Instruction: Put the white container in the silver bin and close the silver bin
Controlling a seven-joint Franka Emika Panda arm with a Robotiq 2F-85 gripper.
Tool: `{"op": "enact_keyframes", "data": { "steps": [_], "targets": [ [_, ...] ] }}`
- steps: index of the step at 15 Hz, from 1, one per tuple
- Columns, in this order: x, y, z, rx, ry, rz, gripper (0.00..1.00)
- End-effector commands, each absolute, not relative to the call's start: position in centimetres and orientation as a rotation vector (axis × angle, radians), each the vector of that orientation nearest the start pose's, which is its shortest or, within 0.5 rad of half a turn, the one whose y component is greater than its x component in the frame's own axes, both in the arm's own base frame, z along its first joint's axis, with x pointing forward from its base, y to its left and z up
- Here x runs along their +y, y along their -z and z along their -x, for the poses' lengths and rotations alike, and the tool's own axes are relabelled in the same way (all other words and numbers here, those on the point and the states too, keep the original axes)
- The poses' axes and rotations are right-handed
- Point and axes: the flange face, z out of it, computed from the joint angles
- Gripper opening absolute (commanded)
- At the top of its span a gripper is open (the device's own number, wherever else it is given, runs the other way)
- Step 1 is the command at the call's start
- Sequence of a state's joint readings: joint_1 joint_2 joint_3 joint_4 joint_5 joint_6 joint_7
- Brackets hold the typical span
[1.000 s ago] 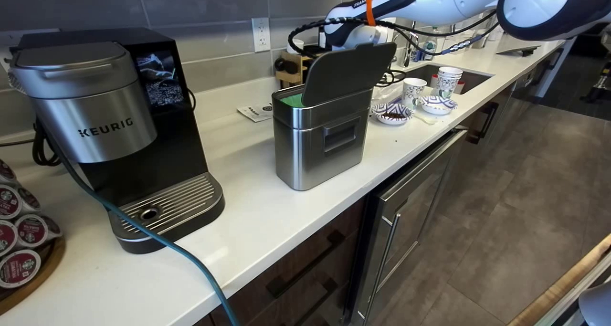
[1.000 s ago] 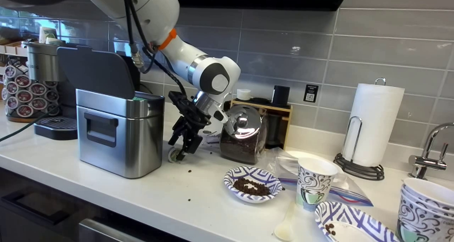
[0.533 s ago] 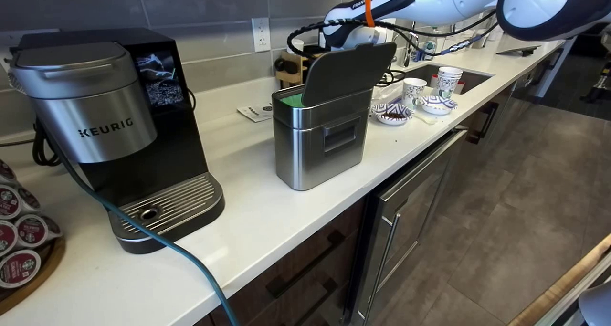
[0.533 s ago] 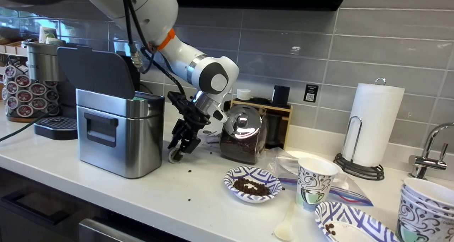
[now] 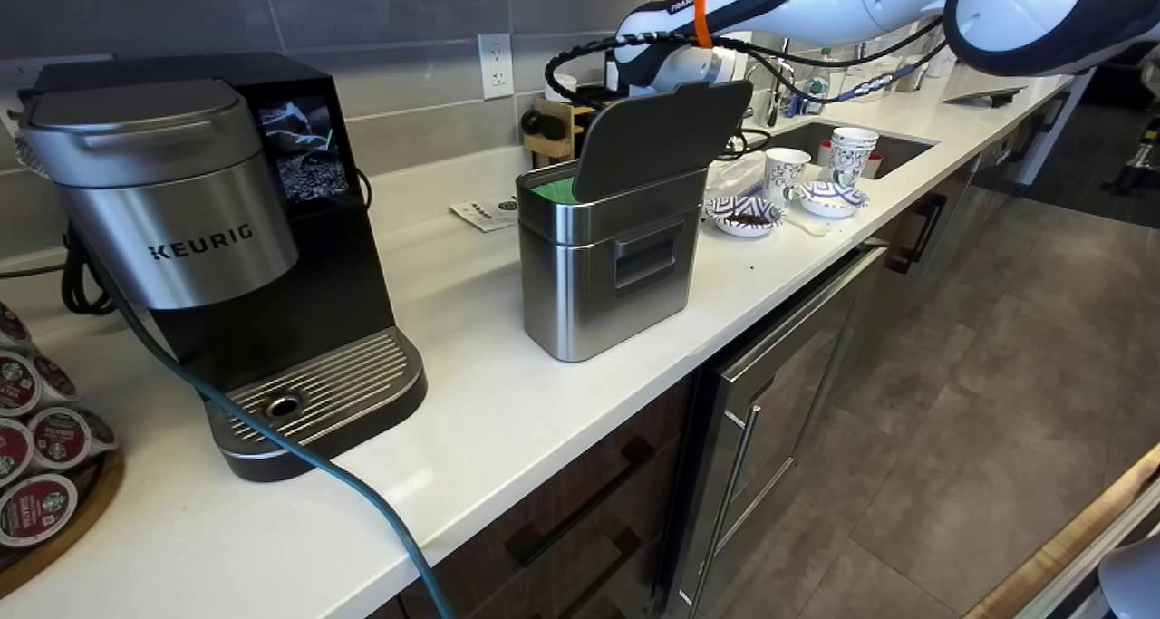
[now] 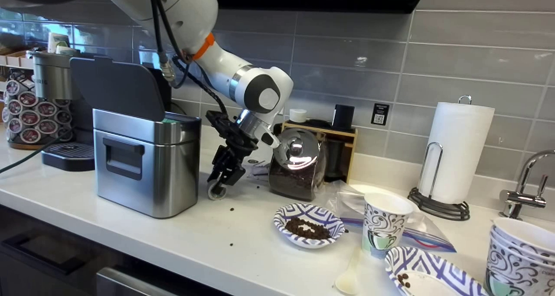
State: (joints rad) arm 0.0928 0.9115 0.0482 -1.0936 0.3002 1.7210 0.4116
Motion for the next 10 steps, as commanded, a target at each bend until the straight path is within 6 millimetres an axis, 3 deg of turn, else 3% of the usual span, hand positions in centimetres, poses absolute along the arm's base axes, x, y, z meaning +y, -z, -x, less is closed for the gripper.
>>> {"op": "enact_keyframes", "data": {
  "steps": [1, 5, 10],
  "targets": [
    [11.7, -25.9, -72.6, 0.612, -0.571, 2.829, 0.24],
    [11.1, -27.2, -71.7, 0.655, -0.664, 2.804, 0.24],
    [9.2, -30.2, -71.4, 0.668, -0.631, 2.837, 0.24]
  ]
}}
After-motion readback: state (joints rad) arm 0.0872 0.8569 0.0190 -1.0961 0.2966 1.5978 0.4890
